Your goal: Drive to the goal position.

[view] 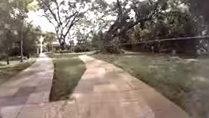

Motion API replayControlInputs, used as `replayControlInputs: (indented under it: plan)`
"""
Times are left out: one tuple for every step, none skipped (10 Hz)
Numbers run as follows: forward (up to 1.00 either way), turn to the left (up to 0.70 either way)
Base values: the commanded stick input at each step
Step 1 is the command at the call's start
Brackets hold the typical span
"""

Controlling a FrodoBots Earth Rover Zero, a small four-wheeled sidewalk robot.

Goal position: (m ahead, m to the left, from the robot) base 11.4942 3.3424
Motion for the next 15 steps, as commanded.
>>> replayControlInputs:
  plan:
    - [1.0,0.0]
    - [1.0,0.0]
    - [1.0,0.0]
    - [1.0,0.0]
    - [1.0,0.0]
    - [1.0,0.0]
    - [1.0,0.0]
    - [1.0,0.0]
    - [1.0,0.0]
    - [1.0,0.0]
    - [1.0,0.0]
    - [1.0,0.0]
    - [1.0,0.0]
    - [1.0,0.0]
    - [1.0,0.0]
